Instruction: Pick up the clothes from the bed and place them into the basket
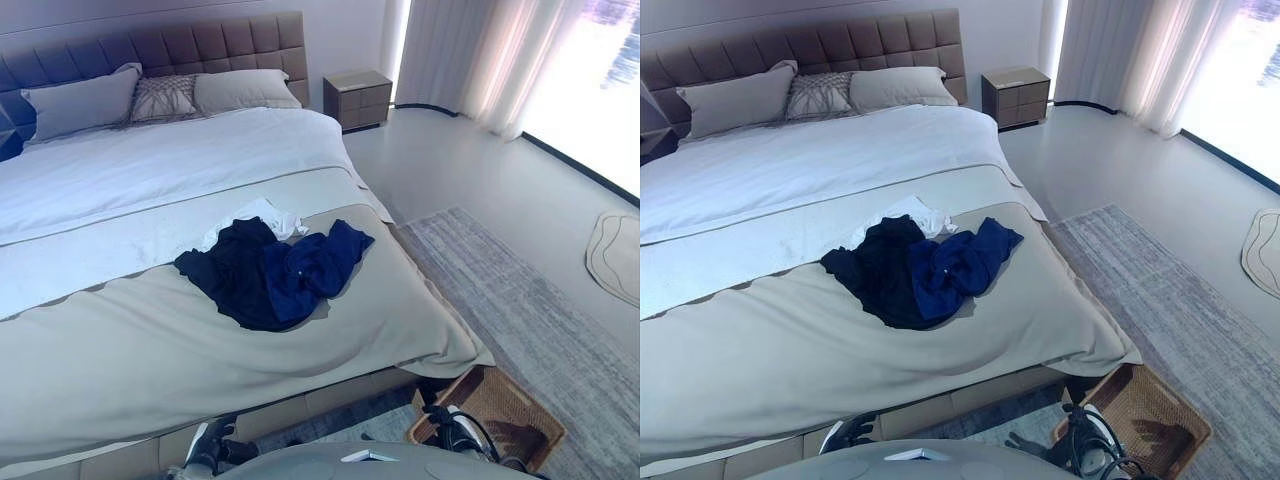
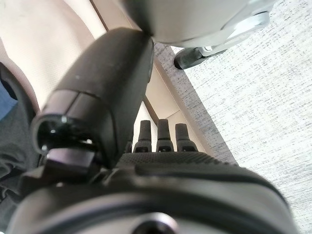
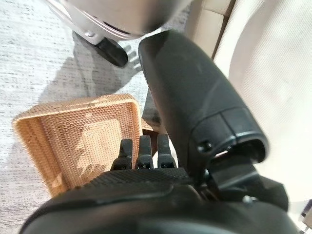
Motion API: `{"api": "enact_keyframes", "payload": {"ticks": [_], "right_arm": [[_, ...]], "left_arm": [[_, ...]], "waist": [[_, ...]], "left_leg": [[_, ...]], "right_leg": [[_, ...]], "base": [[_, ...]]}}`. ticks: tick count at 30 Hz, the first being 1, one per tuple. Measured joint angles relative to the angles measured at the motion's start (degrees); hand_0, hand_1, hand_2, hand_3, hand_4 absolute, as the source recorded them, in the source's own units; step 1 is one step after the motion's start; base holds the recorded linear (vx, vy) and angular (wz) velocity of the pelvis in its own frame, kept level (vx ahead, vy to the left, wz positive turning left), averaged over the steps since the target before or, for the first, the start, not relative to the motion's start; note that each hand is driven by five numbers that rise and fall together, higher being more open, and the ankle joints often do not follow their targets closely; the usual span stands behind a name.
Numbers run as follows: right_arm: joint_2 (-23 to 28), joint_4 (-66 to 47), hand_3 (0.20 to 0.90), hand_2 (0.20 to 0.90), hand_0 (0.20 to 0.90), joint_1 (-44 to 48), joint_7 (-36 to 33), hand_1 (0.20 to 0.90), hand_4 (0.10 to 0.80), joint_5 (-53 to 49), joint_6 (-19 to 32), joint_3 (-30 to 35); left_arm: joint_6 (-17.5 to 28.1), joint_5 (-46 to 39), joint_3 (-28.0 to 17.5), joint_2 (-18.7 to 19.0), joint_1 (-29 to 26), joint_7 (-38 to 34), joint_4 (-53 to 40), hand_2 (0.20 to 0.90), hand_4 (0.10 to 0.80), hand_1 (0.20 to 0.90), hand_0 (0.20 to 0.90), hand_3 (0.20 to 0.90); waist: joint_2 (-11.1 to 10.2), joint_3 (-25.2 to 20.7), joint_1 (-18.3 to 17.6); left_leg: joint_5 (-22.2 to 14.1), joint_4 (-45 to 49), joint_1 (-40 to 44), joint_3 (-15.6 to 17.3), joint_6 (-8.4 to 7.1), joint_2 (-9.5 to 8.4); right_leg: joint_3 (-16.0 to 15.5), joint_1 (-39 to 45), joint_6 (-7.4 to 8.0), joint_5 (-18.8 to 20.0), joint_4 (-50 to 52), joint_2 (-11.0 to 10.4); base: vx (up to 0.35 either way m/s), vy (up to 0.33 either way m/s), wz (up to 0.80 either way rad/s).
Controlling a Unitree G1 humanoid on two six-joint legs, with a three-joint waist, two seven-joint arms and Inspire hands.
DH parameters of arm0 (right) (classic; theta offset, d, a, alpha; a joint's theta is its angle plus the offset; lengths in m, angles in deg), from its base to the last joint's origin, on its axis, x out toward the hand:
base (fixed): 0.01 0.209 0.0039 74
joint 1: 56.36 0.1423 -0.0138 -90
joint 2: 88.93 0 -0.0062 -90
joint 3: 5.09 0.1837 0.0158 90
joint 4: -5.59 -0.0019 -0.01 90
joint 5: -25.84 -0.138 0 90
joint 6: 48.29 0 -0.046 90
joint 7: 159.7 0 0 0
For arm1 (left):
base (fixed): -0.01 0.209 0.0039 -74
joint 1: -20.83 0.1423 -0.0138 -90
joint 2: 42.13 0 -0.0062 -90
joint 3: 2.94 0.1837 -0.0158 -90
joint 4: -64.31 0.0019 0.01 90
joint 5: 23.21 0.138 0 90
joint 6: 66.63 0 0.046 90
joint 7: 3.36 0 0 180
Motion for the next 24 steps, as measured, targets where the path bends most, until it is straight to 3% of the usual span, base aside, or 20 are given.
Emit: {"api": "enact_keyframes", "payload": {"ticks": [8,16,18,21,24], "right_arm": [[2.5,-10.7,0.9,0.9,0.9,-0.8,-1.1,0.9,0.8,1.3,6.1,-1.5],[13.8,-43.8,0.9,0.9,0.9,-0.2,-1.2,0.9,0.8,4.3,9.4,-1.7],[16.6,-47.1,0.9,0.9,0.9,2.9,-1.1,0.9,0.8,5.6,10.4,-1.9],[18.7,-46.6,0.9,0.9,0.9,8.9,-0.9,0.9,0.8,6.1,8.9,-1.9],[19.7,-44.7,0.9,0.9,0.9,16.5,0.9,0.9,0.8,6.0,3.7,-2.6]], "left_arm": [[-1.1,0.0,-0.1,0.1,-0.2,0.6,-0.2,0.9,0.8,0.9,0.9,0.9],[-2.7,0.1,-3.6,0.5,0.6,0.7,-2.5,0.9,0.8,0.9,0.9,0.9],[-3.3,0.1,-4.4,0.8,0.6,0.6,-2.7,0.9,0.8,0.9,0.9,0.9],[-3.3,0.1,-4.3,1.5,0.2,0.4,-3.0,0.9,0.8,0.9,0.9,0.9],[-3.2,0.3,-2.3,2.3,-0.1,0.1,-3.5,0.9,0.8,0.9,0.9,0.9]], "waist": [[-0.2,0.3,0.0],[-0.7,2.3,-0.5],[-1.3,2.7,-0.3],[-2.2,3.2,0.0],[-2.4,3.4,0.3]], "left_leg": [[0.0,0.0,-0.1,0.0,0.0,-0.02],[0.0,0.0,0.1,0.7,0.0,-0.01],[0.2,0.0,0.1,0.8,0.23,-0.03],[0.5,0.0,0.1,0.5,0.38,-0.1],[0.6,0.0,-0.2,-0.6,0.51,-0.34]], "right_leg": [[0.0,-0.1,0.01,0.0,0.0,0.0],[0.8,-0.2,0.11,0.1,-0.1,0.0],[0.8,-0.1,0.25,0.2,-0.1,0.0],[0.6,0.0,0.25,0.2,-0.1,0.0],[-0.5,0.3,0.26,0.2,-0.1,-0.1]], "base": [[0.0,0.0,0.0],[-0.007,-0.005,-0.04],[0.0,0.0,0.0],[0.006,-0.003,0.02],[0.05,-0.012,0.18]]}}
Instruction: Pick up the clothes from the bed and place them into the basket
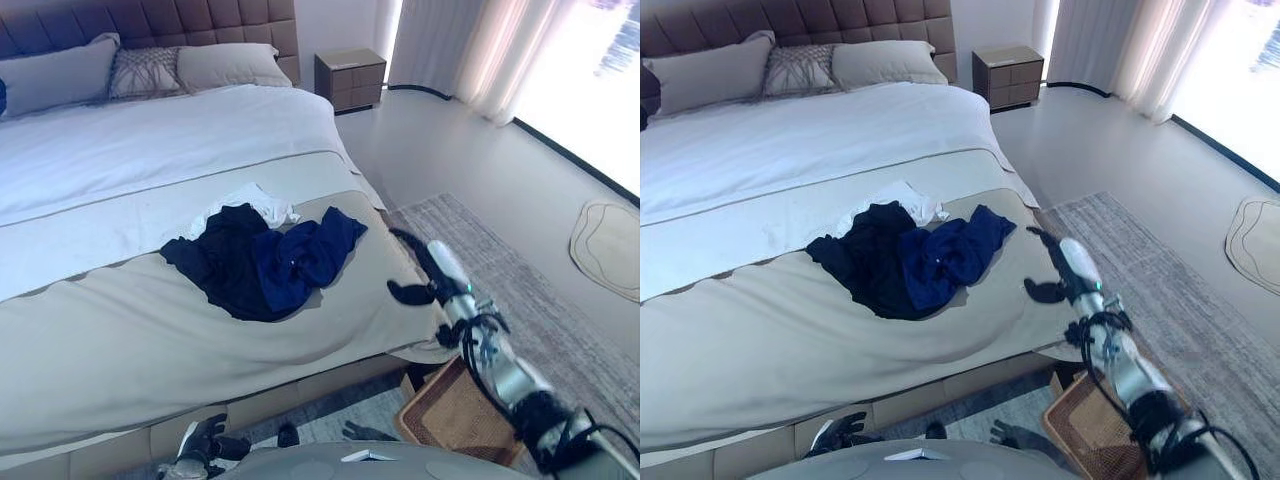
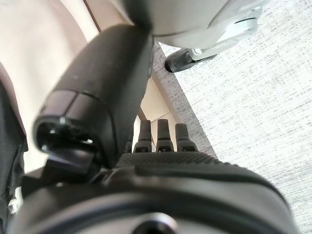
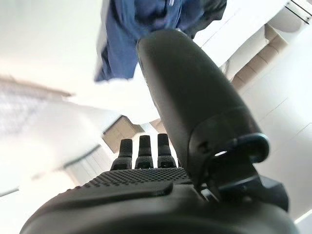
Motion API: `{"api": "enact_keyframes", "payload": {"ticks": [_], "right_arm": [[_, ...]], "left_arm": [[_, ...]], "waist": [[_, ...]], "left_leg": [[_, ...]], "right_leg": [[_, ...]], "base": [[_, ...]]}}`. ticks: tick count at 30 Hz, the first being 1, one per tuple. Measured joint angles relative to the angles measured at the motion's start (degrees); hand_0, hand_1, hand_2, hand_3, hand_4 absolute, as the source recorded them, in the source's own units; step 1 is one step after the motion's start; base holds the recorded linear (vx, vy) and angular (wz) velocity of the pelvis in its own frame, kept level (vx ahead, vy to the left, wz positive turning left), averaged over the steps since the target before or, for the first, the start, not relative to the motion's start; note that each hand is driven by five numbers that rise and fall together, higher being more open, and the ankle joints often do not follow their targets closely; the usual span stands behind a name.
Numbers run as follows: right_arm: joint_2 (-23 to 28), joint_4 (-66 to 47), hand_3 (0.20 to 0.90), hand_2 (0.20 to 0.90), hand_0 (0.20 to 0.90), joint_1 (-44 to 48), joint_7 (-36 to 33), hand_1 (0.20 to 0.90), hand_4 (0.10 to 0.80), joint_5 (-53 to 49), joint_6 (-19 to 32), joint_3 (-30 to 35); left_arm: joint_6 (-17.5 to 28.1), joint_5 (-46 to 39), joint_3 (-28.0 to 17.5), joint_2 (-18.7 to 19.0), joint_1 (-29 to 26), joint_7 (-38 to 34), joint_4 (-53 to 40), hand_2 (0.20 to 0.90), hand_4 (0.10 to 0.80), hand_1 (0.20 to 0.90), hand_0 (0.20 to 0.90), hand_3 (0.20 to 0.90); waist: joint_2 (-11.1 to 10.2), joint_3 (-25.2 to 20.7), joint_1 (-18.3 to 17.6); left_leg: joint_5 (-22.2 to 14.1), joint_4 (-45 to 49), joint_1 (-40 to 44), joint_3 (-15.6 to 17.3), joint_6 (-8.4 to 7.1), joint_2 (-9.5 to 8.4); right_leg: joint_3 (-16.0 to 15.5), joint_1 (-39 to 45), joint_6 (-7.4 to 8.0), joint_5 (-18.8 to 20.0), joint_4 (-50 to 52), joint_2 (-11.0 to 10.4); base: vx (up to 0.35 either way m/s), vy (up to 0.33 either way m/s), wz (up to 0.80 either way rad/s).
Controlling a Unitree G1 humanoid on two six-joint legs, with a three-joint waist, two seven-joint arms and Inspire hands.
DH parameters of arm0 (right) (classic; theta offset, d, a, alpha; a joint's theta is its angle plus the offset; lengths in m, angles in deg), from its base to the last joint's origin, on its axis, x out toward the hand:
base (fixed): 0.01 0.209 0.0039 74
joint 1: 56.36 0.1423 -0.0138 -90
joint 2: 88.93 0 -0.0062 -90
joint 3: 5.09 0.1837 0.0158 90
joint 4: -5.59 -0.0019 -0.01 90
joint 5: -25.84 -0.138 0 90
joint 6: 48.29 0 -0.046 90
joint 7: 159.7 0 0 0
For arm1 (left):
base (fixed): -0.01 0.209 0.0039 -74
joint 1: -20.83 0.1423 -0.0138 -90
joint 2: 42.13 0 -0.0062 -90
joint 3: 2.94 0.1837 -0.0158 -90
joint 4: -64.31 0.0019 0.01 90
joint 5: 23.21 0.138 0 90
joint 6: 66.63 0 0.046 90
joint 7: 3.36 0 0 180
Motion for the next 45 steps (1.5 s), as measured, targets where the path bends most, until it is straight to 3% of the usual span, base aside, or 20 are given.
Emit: {"api": "enact_keyframes", "payload": {"ticks": [3,8,12,14,18,26,33,45], "right_arm": [[0.5,5.0,0.9,0.9,0.9,7.8,2.9,0.9,0.8,-0.1,-6.1,-2.2],[0.5,16.6,0.9,0.9,0.9,18.3,7.3,0.9,0.8,-1.7,-10.8,-6.9],[0.0,23.9,0.9,0.9,0.9,23.6,9.6,0.9,0.8,-2.2,-11.9,-9.0],[0.1,29.5,0.9,0.9,0.9,30.0,9.7,0.9,0.8,-2.4,-12.0,-10.0],[-0.2,35.0,0.9,0.9,0.9,35.9,10.5,0.9,0.8,-3.1,-12.5,-11.4],[-0.8,40.1,0.9,0.9,0.9,43.7,10.5,0.9,0.8,-4.6,-16.3,-13.4],[-0.6,40.7,0.9,0.9,0.9,48.4,8.3,0.9,0.8,-6.3,-21.0,-13.4],[-0.3,40.6,0.9,0.9,0.9,53.4,8.3,0.9,0.8,-7.4,-24.5,-13.3]], "left_arm": [[0.5,0.0,2.7,0.7,-1.0,0.0,-1.6,0.9,0.8,0.9,0.9,0.9],[2.6,-0.1,5.3,0.7,-2.6,0.3,-3.8,0.9,0.8,0.9,0.9,0.9],[3.8,-0.3,7.0,0.9,-4.0,0.8,-4.6,0.9,0.8,0.9,0.9,0.9],[5.3,-0.4,8.5,1.2,-6.7,1.3,-5.2,0.9,0.8,0.9,0.9,0.9],[7.8,-1.4,11.8,1.9,-10.4,1.6,-5.6,0.9,0.8,0.9,0.9,0.9],[11.1,-3.0,14.1,2.7,-14.0,1.8,-6.3,0.9,0.8,0.9,0.9,0.9],[11.4,-3.7,15.3,4.0,-15.0,2.7,-10.3,0.9,0.8,0.9,0.9,0.9],[12.4,-9.1,15.3,5.2,-15.3,3.1,-18.9,0.9,0.8,0.9,0.9,0.9]], "waist": [[0.3,0.7,1.6],[1.7,2.5,5.0],[2.6,4.3,8.0],[3.8,7.9,9.3],[4.8,12.5,12.0],[4.6,19.2,15.7],[5.0,22.5,17.0],[6.8,27.6,17.3]], "left_leg": [[0.3,0.2,0.0,-1.2,-0.09,-0.1],[1.4,0.3,-1.4,-5.1,-0.26,-0.67],[3.0,0.8,-4.2,-7.8,-1.1,-0.93],[4.3,2.6,-8.5,-9.7,-2.52,-0.77],[5.2,4.2,-12.9,-12.0,-3.79,-0.58],[4.5,7.9,-18.5,-14.3,-4.11,-2.72],[4.6,13.5,-24.3,-15.3,-3.66,-4.78],[1.0,24.4,-33.2,-14.1,-3.23,-6.68]], "right_leg": [[-1.3,0.5,0.29,-0.2,0.0,0.0],[-5.2,0.7,0.28,-0.7,0.3,-0.1],[-8.2,-1.0,-0.34,-1.1,1.0,-0.1],[-10.1,-5.1,-0.8,-1.8,4.4,-0.1],[-12.5,-10.9,-2.18,-4.8,11.1,-0.5],[-14.5,-21.6,-4.09,-13.5,29.2,-5.5],[-15.3,-28.1,-5.68,-16.5,38.1,-8.5],[-14.0,-36.2,-7.22,-18.6,47.2,-10.7]], "base": [[0.067,0.008,0.22],[0.038,0.035,0.39],[-0.13,0.058,0.41],[-0.24,0.036,0.4],[-0.18,0.021,0.31],[-0.061,-0.02,0.21],[-0.057,0.032,0.13],[-0.024,0.024,-0.01]]}}
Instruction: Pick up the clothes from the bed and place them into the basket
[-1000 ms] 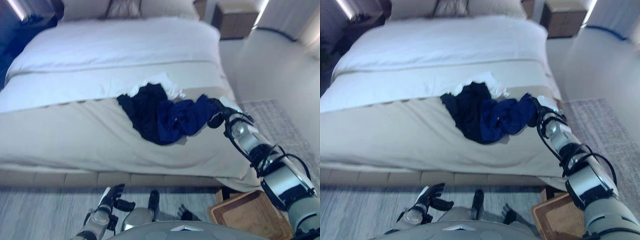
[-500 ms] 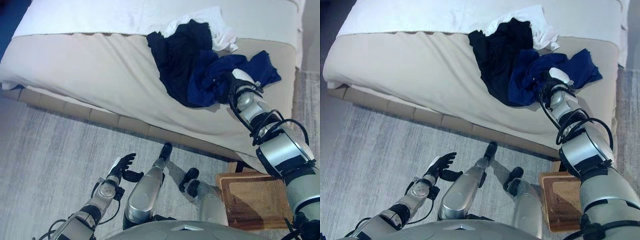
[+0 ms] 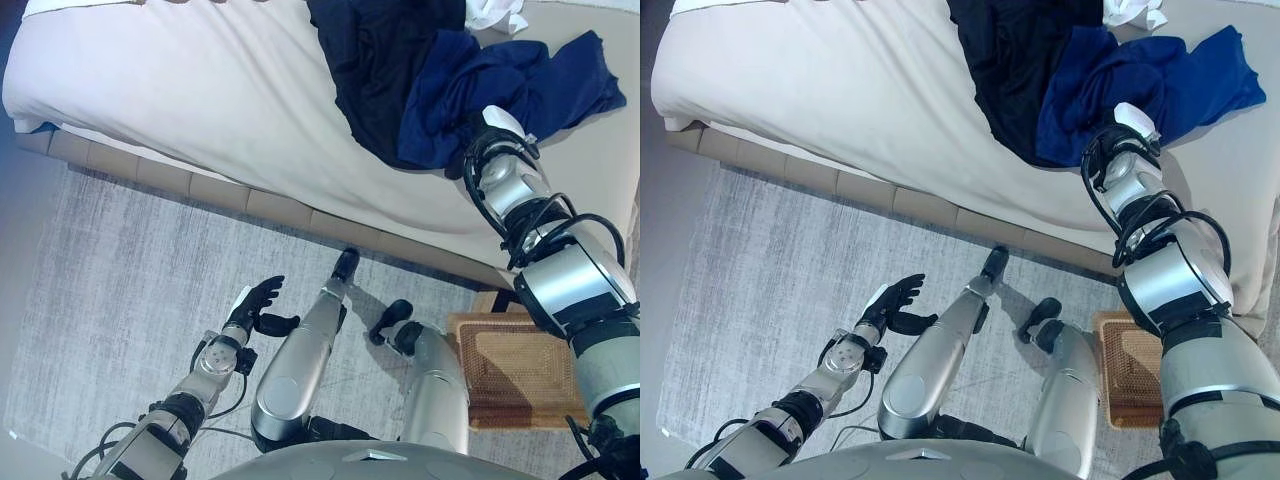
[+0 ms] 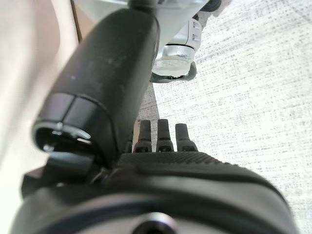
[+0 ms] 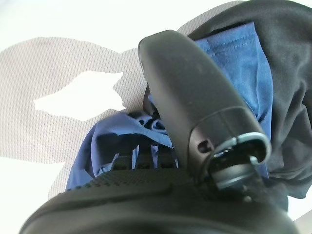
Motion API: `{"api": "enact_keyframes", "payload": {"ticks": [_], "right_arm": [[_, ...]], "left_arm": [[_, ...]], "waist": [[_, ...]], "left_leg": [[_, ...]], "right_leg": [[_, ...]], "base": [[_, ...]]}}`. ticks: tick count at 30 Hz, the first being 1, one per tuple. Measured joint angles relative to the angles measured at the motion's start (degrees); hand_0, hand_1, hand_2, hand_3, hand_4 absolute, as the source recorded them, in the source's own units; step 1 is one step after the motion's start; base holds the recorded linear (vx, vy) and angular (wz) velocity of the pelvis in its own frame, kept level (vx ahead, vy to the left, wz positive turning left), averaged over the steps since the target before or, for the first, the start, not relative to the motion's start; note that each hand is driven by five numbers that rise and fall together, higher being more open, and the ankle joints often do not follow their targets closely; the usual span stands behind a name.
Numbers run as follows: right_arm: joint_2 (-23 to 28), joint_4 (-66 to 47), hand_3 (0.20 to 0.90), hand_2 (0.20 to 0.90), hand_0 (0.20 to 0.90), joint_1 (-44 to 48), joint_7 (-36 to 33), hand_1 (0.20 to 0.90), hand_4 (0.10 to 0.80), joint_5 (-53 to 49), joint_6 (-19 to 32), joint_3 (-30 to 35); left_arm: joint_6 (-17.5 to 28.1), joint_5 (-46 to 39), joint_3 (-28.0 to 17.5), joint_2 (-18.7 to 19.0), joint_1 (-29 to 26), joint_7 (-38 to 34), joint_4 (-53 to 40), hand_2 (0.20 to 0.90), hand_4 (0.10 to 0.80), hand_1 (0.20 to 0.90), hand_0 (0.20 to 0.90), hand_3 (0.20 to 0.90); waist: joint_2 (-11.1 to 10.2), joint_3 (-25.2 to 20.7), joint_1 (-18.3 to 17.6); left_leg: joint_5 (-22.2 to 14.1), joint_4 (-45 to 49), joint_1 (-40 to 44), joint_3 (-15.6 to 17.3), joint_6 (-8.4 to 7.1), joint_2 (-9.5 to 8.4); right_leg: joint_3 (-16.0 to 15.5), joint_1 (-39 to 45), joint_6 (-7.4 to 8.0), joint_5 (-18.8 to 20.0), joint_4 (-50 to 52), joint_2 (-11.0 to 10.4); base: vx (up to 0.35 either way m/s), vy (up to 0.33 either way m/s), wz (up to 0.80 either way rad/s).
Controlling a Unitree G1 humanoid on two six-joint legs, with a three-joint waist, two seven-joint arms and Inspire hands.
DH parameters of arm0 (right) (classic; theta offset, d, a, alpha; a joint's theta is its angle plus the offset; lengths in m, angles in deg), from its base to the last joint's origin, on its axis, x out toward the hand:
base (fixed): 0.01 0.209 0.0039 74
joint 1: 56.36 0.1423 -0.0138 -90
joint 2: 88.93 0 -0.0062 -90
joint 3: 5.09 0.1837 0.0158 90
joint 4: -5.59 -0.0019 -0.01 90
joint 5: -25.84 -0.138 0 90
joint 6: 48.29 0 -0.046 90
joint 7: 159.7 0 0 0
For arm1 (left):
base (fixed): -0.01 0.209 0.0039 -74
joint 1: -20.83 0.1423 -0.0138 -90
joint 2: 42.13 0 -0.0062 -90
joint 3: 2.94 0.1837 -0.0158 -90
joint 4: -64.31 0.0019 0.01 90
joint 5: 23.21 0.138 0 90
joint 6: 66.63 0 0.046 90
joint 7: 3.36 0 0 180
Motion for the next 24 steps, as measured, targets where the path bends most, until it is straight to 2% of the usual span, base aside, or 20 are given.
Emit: {"api": "enact_keyframes", "payload": {"ticks": [6,7,8,9,11,12,14,15,24], "right_arm": [[0.9,0.0,0.9,0.9,0.9,1.3,0.2,0.9,0.8,0.0,-0.1,0.0],[1.0,0.0,0.845,0.853,0.853,1.4,0.2,0.853,0.745,0.0,-0.2,0.0],[1.3,0.1,0.845,0.853,0.853,1.7,0.2,0.853,0.745,-0.1,-0.3,0.0],[1.7,0.1,0.785,0.801,0.801,1.9,0.1,0.801,0.685,-0.1,-0.4,0.0],[2.2,0.3,0.708,0.735,0.735,2.6,-0.1,0.735,0.608,-0.1,-0.9,0.0],[2.3,0.3,0.647,0.684,0.684,2.8,-0.1,0.684,0.547,-0.1,-1.1,0.0],[3.1,0.4,0.45,0.514,0.514,3.5,-0.8,0.514,0.35,-0.1,-1.5,0.0],[3.5,0.3,0.2,0.3,0.3,4.0,-1.4,0.3,0.1,-0.1,-1.6,0.0],[4.2,0.6,0.2,0.3,0.3,6.0,-3.9,0.3,0.1,-2.2,-2.6,0.0]], "left_arm": [[0.2,-1.5,-0.1,1.3,0.7,0.5,-2.7,0.9,0.8,0.9,0.9,0.9],[0.3,-1.8,-0.1,1.7,0.8,0.8,-3.0,0.9,0.8,0.9,0.9,0.9],[0.5,-2.4,-0.1,2.0,0.8,1.0,-3.3,0.9,0.8,0.9,0.9,0.9],[0.8,-2.5,-0.1,2.2,0.9,1.0,-3.5,0.9,0.8,0.9,0.9,0.9],[1.1,-2.7,-0.2,2.9,1.5,1.2,-4.4,0.9,0.8,0.9,0.9,0.9],[1.3,-2.7,-0.2,3.1,1.8,1.2,-4.7,0.9,0.8,0.9,0.9,0.9],[1.4,-2.8,-0.2,3.6,2.4,1.6,-5.3,0.9,0.8,0.9,0.9,0.9],[1.5,-2.9,-0.3,3.8,2.6,1.7,-5.7,0.9,0.8,0.9,0.9,0.9],[1.9,-4.7,-1.6,4.4,4.9,2.0,-7.1,0.9,0.8,0.9,0.9,0.9]], "waist": [[0.2,0.2,0.1],[0.2,0.2,0.2],[0.3,0.2,0.3],[0.3,0.2,0.5],[0.4,0.3,0.5],[0.4,0.3,0.5],[0.4,0.3,0.5],[0.4,0.3,0.7],[0.6,0.4,1.0]], "left_leg": [[-0.8,3.5,-3.1,0.5,0.19,-0.26],[-0.9,3.8,-3.6,0.6,0.16,-0.27],[-1.0,4.4,-4.2,0.6,0.2,-0.32],[-1.2,4.8,-4.8,0.7,0.23,-0.37],[-1.2,5.5,-5.3,0.8,0.36,-0.47],[-1.3,5.8,-5.4,0.8,0.48,-0.54],[-1.7,6.8,-6.2,0.9,0.57,-1.06],[-1.7,6.9,-6.6,1.1,0.57,-1.11],[-2.3,9.6,-8.7,1.6,0.8,-1.43]], "right_leg": [[0.2,-2.4,-0.19,-0.1,2.4,-0.6],[0.3,-2.8,-0.33,-0.2,2.7,-0.5],[0.4,-3.4,-0.38,-0.3,3.2,-0.6],[0.5,-3.9,-0.41,-0.3,3.5,-0.7],[0.5,-4.4,-0.41,-0.3,3.9,-0.8],[0.5,-4.4,-0.41,-0.3,4.2,-0.9],[0.8,-5.2,-0.34,-0.8,5.4,-1.5],[1.0,-5.7,-0.37,-0.8,5.5,-1.6],[1.6,-7.4,-0.36,-0.9,7.4,-1.9]], "base": [[-0.003,0.005,-0.01],[0.0,0.0,0.0],[0.0,0.0,0.0],[0.0,0.0,0.0],[0.0,0.0,0.0],[0.0,0.0,0.0],[0.0,0.0,0.0],[0.0,0.0,0.0],[-0.001,-0.004,-0.01]]}}
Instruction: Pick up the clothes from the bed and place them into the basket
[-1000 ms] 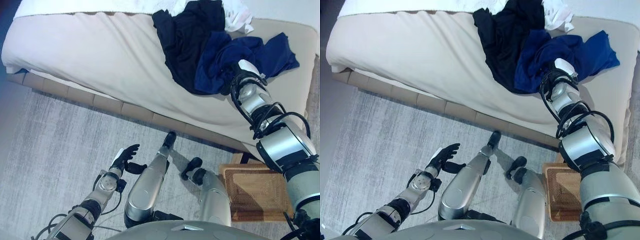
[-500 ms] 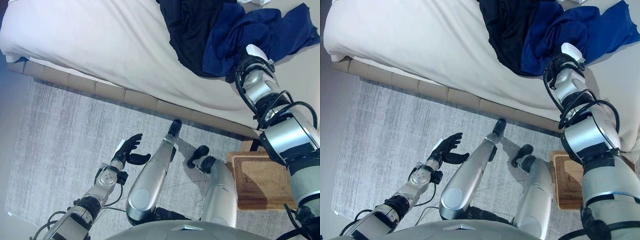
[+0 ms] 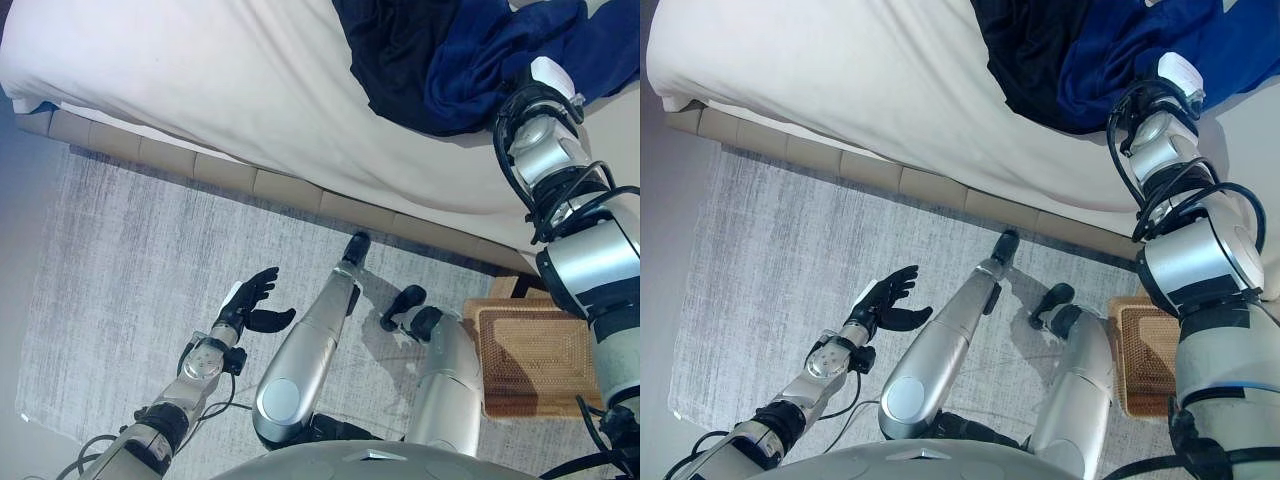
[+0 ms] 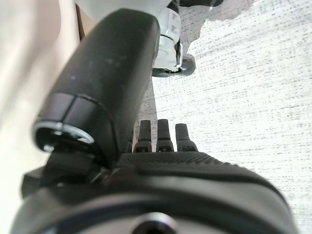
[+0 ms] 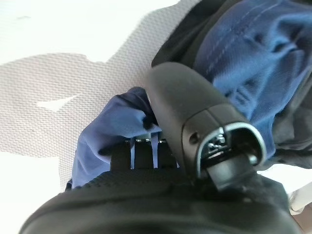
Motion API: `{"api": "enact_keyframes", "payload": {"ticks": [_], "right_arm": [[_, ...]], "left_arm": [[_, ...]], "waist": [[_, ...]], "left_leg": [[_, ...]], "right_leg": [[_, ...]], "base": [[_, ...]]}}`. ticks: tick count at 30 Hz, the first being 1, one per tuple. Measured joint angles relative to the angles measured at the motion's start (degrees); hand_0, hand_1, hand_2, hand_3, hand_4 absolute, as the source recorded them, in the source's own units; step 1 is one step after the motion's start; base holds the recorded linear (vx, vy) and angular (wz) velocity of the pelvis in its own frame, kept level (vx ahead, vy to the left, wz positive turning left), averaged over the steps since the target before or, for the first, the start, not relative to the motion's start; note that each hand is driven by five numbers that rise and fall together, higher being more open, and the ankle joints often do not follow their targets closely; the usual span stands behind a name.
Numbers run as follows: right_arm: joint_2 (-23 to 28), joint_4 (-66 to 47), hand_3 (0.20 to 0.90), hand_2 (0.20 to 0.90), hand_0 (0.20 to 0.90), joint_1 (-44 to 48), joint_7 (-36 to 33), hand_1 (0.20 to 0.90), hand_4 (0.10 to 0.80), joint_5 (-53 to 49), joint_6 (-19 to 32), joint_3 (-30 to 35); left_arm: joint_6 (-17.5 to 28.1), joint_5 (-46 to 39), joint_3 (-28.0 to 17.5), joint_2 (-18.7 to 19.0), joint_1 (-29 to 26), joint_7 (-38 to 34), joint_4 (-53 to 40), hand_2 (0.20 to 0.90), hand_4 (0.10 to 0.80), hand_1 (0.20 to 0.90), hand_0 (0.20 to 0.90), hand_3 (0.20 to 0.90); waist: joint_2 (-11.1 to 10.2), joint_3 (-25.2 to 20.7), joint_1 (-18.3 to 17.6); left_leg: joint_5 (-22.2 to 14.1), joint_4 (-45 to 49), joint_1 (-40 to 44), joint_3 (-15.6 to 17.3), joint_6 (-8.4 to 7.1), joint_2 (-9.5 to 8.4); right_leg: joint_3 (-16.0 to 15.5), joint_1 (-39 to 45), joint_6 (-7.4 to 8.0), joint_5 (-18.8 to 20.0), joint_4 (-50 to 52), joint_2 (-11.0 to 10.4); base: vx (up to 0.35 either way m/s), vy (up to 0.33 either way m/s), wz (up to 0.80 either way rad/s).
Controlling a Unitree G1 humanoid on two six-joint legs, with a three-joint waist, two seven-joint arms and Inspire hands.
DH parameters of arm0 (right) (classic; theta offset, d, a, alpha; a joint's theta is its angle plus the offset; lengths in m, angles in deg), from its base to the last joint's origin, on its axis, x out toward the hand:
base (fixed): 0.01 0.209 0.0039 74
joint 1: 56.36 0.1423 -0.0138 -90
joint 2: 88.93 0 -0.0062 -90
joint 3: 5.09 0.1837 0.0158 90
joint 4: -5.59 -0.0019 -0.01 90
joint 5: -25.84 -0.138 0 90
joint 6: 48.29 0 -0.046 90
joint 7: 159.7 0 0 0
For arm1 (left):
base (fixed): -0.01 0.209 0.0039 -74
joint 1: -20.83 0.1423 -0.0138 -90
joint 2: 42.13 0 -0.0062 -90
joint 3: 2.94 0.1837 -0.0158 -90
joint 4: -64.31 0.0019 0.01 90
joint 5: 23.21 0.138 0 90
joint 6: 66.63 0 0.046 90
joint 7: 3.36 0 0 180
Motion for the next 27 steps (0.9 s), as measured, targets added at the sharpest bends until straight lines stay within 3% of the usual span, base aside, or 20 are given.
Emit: {"api": "enact_keyframes", "payload": {"ticks": [11,21,24,27], "right_arm": [[0.4,1.3,0.2,0.3,0.3,0.1,-1.0,0.3,0.1,-2.5,0.2,0.1],[3.5,-0.7,0.2,0.3,0.3,-0.2,-1.0,0.3,0.1,-5.6,3.6,0.5],[5.0,-0.9,0.2,0.3,0.3,-0.2,-0.6,0.3,0.1,-6.1,4.4,0.9],[5.7,-1.2,0.2,0.3,0.3,-1.6,0.0,0.3,0.1,-8.4,5.2,3.0]], "left_arm": [[0.8,-0.4,-1.7,0.7,2.0,0.0,0.0,0.9,0.8,0.9,0.9,0.9],[0.6,0.1,-2.5,0.6,2.7,-0.1,0.7,0.9,0.8,0.9,0.9,0.9],[0.5,0.1,-2.8,0.6,2.7,-0.3,0.6,0.9,0.8,0.9,0.9,0.9],[0.1,0.3,-3.5,1.0,2.8,-1.4,1.4,0.9,0.8,0.9,0.9,0.9]], "waist": [[0.0,0.0,0.2],[-0.3,-0.1,-0.9],[-0.5,-0.2,-1.7],[-3.0,-3.3,-2.4]], "left_leg": [[0.0,-0.4,1.2,0.2,-0.01,0.0],[0.0,-8.1,13.4,0.7,0.02,1.5],[0.1,-11.1,18.1,1.3,0.15,1.62],[0.8,-14.4,21.9,2.0,1.55,1.54]], "right_leg": [[0.3,0.9,-0.01,0.0,-0.3,-0.1],[0.9,12.4,0.03,0.0,-8.9,1.6],[1.8,16.7,0.6,0.4,-12.3,2.4],[1.9,20.6,3.04,2.9,-16.2,2.6]], "base": [[0.0,0.0,0.0],[0.079,0.02,-0.1],[0.082,0.02,-0.16],[0.064,0.038,-0.07]]}}
